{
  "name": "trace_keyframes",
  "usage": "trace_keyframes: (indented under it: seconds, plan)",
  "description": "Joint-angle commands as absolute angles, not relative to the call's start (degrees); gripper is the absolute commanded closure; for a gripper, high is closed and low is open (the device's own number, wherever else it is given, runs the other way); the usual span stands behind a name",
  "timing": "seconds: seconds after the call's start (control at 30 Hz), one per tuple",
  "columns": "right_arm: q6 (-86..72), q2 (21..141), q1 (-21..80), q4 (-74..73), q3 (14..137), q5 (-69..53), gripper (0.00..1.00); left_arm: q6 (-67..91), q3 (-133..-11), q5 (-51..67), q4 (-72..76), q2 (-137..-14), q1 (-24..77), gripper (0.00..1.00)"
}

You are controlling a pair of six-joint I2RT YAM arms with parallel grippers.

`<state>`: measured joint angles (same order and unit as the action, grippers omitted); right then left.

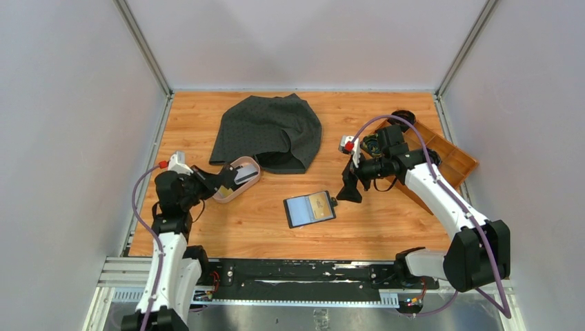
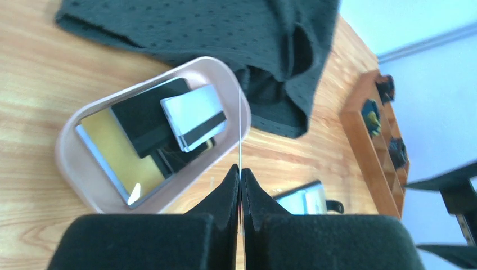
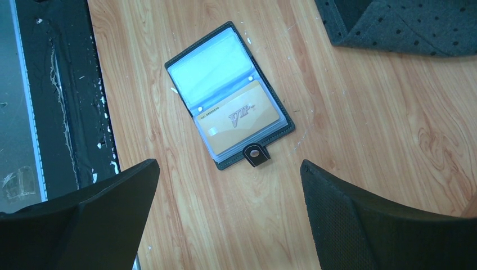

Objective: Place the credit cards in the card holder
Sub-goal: Pick up the credit card from the storage box, then insert the credit card into the card holder.

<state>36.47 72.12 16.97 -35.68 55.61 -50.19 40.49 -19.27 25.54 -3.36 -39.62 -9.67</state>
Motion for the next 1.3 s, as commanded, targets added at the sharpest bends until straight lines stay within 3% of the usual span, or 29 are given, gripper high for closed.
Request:
trace_keyframes:
  seconds: [0.0, 0.23, 0.4, 0.57, 0.77, 1.0, 1.27]
  plan:
    - [39.05, 69.79, 16.35, -37.79, 55.65, -54.27, 0.0, 34.82, -20.2, 34.07, -8.55, -31.77, -10.02, 1.0]
    - [46.05, 63.83, 16.43, -38.42, 53.69, -60.62, 0.0, 36.99, -20.64, 45.28, -1.98, -29.74, -6.97, 1.0]
    - [50.57, 61.37, 16.51, -40.03, 54.64, -66.41, 0.0, 31.32, -23.74, 37.88, -1.51, -33.02, 12.4, 1.0]
    - [62.77, 66.13, 16.99, -53.33, 58.22, -75.87, 0.0, 24.26, -27.87, 25.53, -0.79, -39.52, 33.33, 1.0]
    - [69.73, 65.72, 18.38, -58.53, 55.47, -76.91, 0.0, 14.99, -31.56, 17.32, 2.1, -52.09, 50.63, 1.0]
    - [65.69, 68.35, 25.07, -54.53, 53.65, -69.78, 0.06, 5.87, -38.36, 18.29, 1.93, -66.09, 57.5, 1.0]
    - [56.07, 71.13, 29.29, -44.36, 51.2, -64.76, 0.21, 3.85, -40.78, 18.29, 2.02, -68.35, 59.47, 1.0]
